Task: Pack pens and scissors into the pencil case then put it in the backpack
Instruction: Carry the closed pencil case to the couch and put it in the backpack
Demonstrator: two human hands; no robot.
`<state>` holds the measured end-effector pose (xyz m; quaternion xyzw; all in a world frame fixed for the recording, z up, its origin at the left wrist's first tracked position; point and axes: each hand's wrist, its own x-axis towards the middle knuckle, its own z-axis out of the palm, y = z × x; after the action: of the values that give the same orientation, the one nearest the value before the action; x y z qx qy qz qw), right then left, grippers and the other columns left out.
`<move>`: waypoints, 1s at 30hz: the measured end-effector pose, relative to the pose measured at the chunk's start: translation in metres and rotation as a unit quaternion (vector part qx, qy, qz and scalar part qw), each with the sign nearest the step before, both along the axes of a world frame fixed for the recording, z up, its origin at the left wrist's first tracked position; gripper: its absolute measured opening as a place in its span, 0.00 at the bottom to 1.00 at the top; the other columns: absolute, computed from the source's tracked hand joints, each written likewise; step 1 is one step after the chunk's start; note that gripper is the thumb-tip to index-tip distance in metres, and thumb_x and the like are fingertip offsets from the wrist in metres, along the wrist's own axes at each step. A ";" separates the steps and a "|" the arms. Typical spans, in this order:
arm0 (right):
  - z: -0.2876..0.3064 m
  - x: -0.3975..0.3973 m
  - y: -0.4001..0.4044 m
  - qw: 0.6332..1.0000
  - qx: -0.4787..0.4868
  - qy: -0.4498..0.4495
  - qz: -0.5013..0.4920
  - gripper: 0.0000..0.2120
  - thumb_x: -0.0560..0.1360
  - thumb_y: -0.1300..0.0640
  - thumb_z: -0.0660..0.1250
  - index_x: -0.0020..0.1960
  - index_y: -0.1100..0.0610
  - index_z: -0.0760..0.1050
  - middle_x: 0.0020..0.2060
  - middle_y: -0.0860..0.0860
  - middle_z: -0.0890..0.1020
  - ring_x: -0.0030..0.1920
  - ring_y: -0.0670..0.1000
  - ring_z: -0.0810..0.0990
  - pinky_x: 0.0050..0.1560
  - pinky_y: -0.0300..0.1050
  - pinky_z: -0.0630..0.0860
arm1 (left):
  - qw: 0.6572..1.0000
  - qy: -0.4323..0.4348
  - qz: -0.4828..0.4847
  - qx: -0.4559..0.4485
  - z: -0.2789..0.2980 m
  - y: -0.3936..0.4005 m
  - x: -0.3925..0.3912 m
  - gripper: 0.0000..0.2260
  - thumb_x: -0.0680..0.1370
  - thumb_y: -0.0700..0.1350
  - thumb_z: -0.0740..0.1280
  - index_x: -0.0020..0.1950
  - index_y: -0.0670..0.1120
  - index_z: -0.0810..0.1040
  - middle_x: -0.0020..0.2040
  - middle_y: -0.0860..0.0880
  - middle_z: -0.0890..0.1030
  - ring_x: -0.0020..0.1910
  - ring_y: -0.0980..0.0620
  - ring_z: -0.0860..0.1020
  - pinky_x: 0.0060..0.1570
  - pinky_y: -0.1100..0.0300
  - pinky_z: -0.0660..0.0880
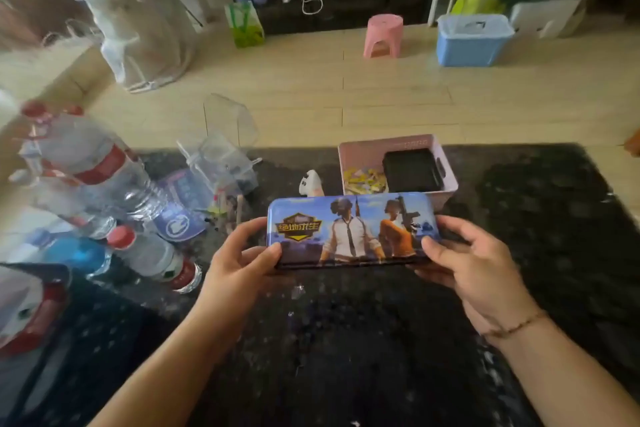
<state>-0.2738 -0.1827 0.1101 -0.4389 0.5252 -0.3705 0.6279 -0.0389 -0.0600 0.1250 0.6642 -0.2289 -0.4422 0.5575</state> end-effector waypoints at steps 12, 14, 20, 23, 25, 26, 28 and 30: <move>0.271 -0.172 -0.014 0.994 0.000 -0.045 -0.098 0.14 0.70 0.68 0.69 0.55 0.58 0.76 0.43 0.59 0.85 0.41 0.60 0.84 0.38 0.50 0.82 | 0.983 0.034 -0.175 -0.044 0.285 -0.073 -0.132 0.21 0.71 0.42 0.70 0.64 0.46 0.74 0.47 0.40 0.86 0.43 0.43 0.85 0.36 0.57 0.81; 0.295 -0.202 -0.012 0.990 -0.011 -0.051 -0.132 0.14 0.70 0.68 0.70 0.54 0.57 0.76 0.43 0.60 0.85 0.40 0.61 0.84 0.36 0.50 0.82 | 0.976 0.052 -0.205 -0.052 0.305 -0.094 -0.158 0.17 0.74 0.38 0.69 0.62 0.47 0.74 0.47 0.40 0.86 0.43 0.43 0.85 0.36 0.56 0.82; 0.338 -0.302 0.020 0.959 -0.037 -0.049 -0.278 0.16 0.71 0.68 0.69 0.57 0.59 0.74 0.41 0.60 0.85 0.35 0.59 0.84 0.32 0.45 0.80 | 0.930 0.059 -0.359 -0.058 0.339 -0.151 -0.260 0.15 0.77 0.38 0.67 0.63 0.48 0.75 0.48 0.39 0.86 0.43 0.40 0.84 0.42 0.50 0.82; 0.350 -0.352 0.060 0.925 -0.057 -0.032 -0.374 0.14 0.72 0.69 0.68 0.56 0.59 0.74 0.37 0.56 0.86 0.31 0.55 0.83 0.28 0.41 0.78 | 0.886 0.054 -0.456 -0.060 0.350 -0.165 -0.327 0.16 0.76 0.39 0.68 0.63 0.48 0.75 0.49 0.40 0.86 0.44 0.43 0.85 0.38 0.55 0.83; 0.355 -0.384 0.098 0.898 -0.068 -0.012 -0.435 0.14 0.72 0.68 0.68 0.56 0.60 0.75 0.37 0.55 0.86 0.31 0.55 0.84 0.29 0.41 0.78 | 0.849 0.049 -0.523 -0.060 0.355 -0.164 -0.376 0.16 0.76 0.41 0.69 0.63 0.50 0.75 0.48 0.41 0.86 0.45 0.44 0.85 0.39 0.57 0.82; 0.358 -0.400 0.121 0.882 -0.073 -0.003 -0.466 0.14 0.72 0.67 0.68 0.56 0.59 0.75 0.39 0.56 0.86 0.32 0.55 0.84 0.29 0.41 0.79 | 0.826 0.046 -0.558 -0.062 0.356 -0.160 -0.403 0.16 0.76 0.41 0.69 0.63 0.51 0.75 0.47 0.41 0.86 0.45 0.43 0.85 0.41 0.56 0.82; 0.362 -0.427 0.172 0.844 -0.074 0.008 -0.531 0.13 0.72 0.66 0.68 0.55 0.58 0.75 0.43 0.58 0.85 0.34 0.56 0.84 0.30 0.41 0.79 | 0.780 0.043 -0.621 -0.067 0.357 -0.145 -0.457 0.15 0.76 0.41 0.69 0.62 0.51 0.75 0.47 0.40 0.86 0.43 0.42 0.84 0.44 0.54 0.82; 0.363 -0.450 0.232 0.797 -0.082 0.014 -0.599 0.13 0.72 0.66 0.69 0.55 0.58 0.75 0.47 0.60 0.84 0.39 0.59 0.84 0.33 0.43 0.80 | 0.736 0.051 -0.671 -0.074 0.356 -0.118 -0.514 0.15 0.77 0.38 0.68 0.62 0.49 0.76 0.48 0.39 0.85 0.40 0.44 0.84 0.40 0.56 0.82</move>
<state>-0.7239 0.0489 0.4732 -0.0917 0.6600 -0.7077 0.2350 -0.5524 -0.1777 0.4811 0.2716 -0.6180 -0.7167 0.1749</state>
